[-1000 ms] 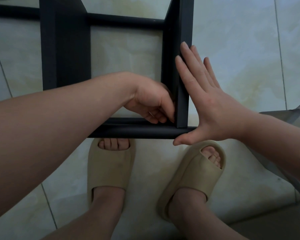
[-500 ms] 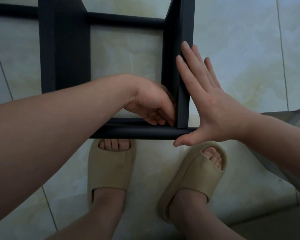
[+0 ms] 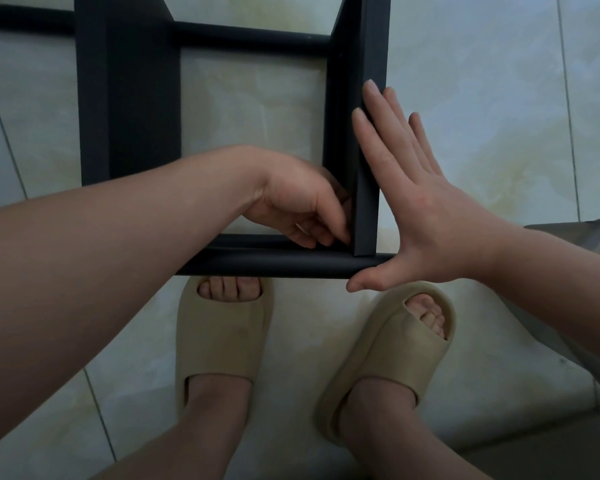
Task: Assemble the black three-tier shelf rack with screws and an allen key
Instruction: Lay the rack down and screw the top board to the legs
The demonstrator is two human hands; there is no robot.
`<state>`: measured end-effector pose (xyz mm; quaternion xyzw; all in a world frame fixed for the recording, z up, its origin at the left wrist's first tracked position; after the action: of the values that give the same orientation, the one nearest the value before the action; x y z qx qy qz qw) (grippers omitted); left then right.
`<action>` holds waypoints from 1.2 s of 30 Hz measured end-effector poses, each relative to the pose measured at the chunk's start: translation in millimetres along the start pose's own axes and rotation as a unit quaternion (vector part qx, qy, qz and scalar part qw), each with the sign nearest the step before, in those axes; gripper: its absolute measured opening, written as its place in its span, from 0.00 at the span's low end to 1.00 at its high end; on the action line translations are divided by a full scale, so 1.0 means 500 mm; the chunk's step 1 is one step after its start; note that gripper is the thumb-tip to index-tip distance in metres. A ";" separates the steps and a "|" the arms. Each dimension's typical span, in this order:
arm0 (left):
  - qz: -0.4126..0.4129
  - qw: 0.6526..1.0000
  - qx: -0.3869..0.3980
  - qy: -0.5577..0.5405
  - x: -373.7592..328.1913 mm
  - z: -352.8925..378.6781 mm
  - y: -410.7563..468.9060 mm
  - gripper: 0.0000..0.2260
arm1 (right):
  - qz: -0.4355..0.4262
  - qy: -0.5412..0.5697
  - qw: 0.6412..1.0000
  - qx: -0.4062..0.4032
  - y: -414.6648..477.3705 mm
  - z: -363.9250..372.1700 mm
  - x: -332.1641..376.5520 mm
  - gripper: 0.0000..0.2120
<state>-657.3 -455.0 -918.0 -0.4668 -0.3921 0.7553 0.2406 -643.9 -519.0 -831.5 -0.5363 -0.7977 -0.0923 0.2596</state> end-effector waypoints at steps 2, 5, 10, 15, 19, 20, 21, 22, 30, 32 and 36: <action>-0.015 1.000 -0.002 0.007 0.006 -0.005 -0.002 0.06 | -0.003 0.001 1.000 -0.002 0.000 0.000 0.001 0.67; -0.027 0.999 0.001 0.017 0.007 -0.005 -0.004 0.04 | -0.004 0.002 1.000 -0.003 0.002 0.001 0.002 0.67; -0.021 0.999 0.001 0.029 0.000 0.001 -0.001 0.05 | -0.001 0.003 1.000 -0.002 0.002 0.001 0.001 0.68; -0.014 1.000 -0.006 0.021 0.000 0.001 0.001 0.07 | 0.001 0.005 1.000 -0.001 0.002 0.003 0.001 0.68; -0.012 1.000 -0.008 0.016 -0.001 0.000 0.001 0.07 | 0.001 0.005 1.000 0.000 0.002 0.003 0.000 0.68; -0.012 1.000 -0.009 0.015 -0.001 0.000 0.001 0.07 | 0.000 0.005 1.000 -0.001 0.003 0.003 0.001 0.68; -0.011 1.000 -0.009 0.013 -0.002 0.000 0.001 0.07 | -0.002 0.005 1.000 -0.003 0.003 0.003 0.001 0.68; -0.010 1.000 -0.007 0.011 -0.002 0.000 0.000 0.07 | -0.003 0.005 1.000 -0.004 0.003 0.002 0.002 0.68; -0.008 1.000 -0.008 -0.002 0.004 -0.006 0.000 0.06 | -0.005 0.007 1.000 -0.007 0.003 0.002 0.001 0.67; -0.015 1.000 -0.021 0.014 0.008 -0.012 0.000 0.04 | -0.006 0.009 1.000 -0.007 0.003 0.003 0.003 0.67; -0.017 1.000 -0.005 0.026 0.003 -0.003 -0.003 0.05 | -0.005 0.009 1.000 -0.007 0.003 0.002 0.003 0.67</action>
<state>-656.6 -452.3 -918.1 -0.4804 -0.3974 0.7368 0.2615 -643.1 -516.8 -831.6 -0.5336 -0.7971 -0.1040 0.2627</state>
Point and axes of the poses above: each hand's wrist, its own y-axis towards the middle knuckle, its own z-axis out of the palm, x = y × z, the point moved 10 cm from there along y, towards the middle knuckle, and after that the axes turned 9 degrees about -x, right-handed, at the moved point
